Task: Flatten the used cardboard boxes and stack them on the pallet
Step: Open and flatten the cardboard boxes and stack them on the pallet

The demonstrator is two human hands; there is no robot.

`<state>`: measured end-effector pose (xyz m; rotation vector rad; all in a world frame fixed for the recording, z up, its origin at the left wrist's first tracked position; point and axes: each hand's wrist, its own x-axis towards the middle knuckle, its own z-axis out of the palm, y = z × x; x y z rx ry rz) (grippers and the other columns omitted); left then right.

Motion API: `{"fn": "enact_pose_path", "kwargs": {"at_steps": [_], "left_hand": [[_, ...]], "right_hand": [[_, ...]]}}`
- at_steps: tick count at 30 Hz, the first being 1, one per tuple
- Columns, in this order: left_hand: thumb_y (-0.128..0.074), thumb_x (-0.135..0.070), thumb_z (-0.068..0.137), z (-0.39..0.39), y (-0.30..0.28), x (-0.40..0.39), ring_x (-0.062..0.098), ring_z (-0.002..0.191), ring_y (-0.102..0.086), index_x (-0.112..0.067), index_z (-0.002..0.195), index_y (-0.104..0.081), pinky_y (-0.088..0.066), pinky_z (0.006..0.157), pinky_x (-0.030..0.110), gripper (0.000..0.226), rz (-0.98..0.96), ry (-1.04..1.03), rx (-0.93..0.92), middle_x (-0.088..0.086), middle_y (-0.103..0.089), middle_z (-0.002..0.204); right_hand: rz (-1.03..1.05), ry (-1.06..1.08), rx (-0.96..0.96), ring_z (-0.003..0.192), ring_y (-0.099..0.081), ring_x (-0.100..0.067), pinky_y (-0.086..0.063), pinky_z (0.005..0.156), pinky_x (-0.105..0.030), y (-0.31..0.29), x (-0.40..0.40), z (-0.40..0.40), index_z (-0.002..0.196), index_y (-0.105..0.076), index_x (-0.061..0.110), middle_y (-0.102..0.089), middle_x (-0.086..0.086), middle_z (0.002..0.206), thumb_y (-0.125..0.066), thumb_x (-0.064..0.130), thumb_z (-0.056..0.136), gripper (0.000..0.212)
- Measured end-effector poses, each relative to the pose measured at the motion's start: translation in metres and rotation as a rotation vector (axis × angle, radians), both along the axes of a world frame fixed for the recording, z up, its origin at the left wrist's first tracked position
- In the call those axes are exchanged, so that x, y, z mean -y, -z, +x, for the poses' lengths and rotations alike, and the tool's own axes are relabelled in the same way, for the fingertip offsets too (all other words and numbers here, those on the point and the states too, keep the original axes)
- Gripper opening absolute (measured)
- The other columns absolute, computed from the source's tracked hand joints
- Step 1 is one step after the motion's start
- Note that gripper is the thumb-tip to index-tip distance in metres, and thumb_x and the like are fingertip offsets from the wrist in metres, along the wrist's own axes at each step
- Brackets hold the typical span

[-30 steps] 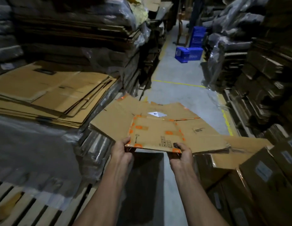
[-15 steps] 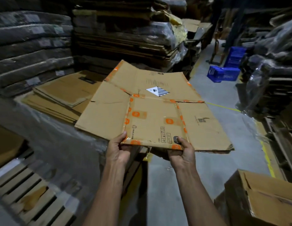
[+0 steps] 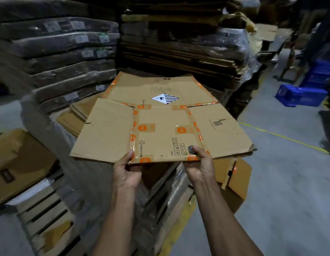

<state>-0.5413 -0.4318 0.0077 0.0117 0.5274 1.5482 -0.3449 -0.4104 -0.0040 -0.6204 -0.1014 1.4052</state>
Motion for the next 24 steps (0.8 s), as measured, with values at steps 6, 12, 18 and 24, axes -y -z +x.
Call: {"fn": "enact_pose_path", "kwargs": {"at_steps": [6,12,18,24], "left_hand": [[-0.09,0.016,0.004,0.002,0.016,-0.088,0.041,0.084,-0.074,0.006,0.111,-0.061,-0.05,0.088,0.055,0.111,0.024,-0.172,0.078,0.025,-0.073,0.1],[-0.089,0.02,0.006,0.032,0.019,-0.182,0.043,0.091,-0.072,0.004,0.114,-0.06,-0.049,0.089,0.059,0.114,0.084,-0.354,0.173,0.026,-0.072,0.106],[-0.091,0.017,0.016,0.073,0.011,-0.249,0.04,0.092,-0.073,0.005,0.113,-0.063,-0.049,0.079,0.055,0.101,0.133,-0.456,0.225,0.024,-0.071,0.112],[-0.061,-0.007,0.093,0.105,0.058,-0.292,0.035,0.117,-0.063,-0.002,0.117,-0.06,-0.048,0.102,0.051,0.025,-0.286,-0.476,0.211,0.022,-0.065,0.128]], "right_hand": [[0.012,-0.131,0.008,0.091,-0.069,-0.034,-0.058,0.08,-0.051,0.006,-0.109,0.001,0.106,-0.065,0.006,-0.074,-0.018,0.093,-0.053,-0.011,0.087,0.028],[-0.004,-0.332,0.011,0.094,-0.068,-0.036,-0.054,0.08,-0.059,0.006,-0.239,0.019,0.103,-0.065,0.004,-0.073,-0.019,0.094,-0.056,-0.011,0.084,0.026],[-0.023,-0.501,0.009,0.089,-0.074,-0.036,-0.052,0.09,-0.062,-0.009,-0.331,0.041,0.103,-0.065,0.005,-0.075,-0.02,0.097,-0.065,-0.005,0.069,0.036],[-0.383,-0.619,0.162,0.108,-0.068,-0.041,-0.055,0.092,-0.058,0.037,-0.398,0.055,0.119,-0.059,0.004,-0.069,-0.027,0.115,-0.066,0.01,0.093,0.028]]}}
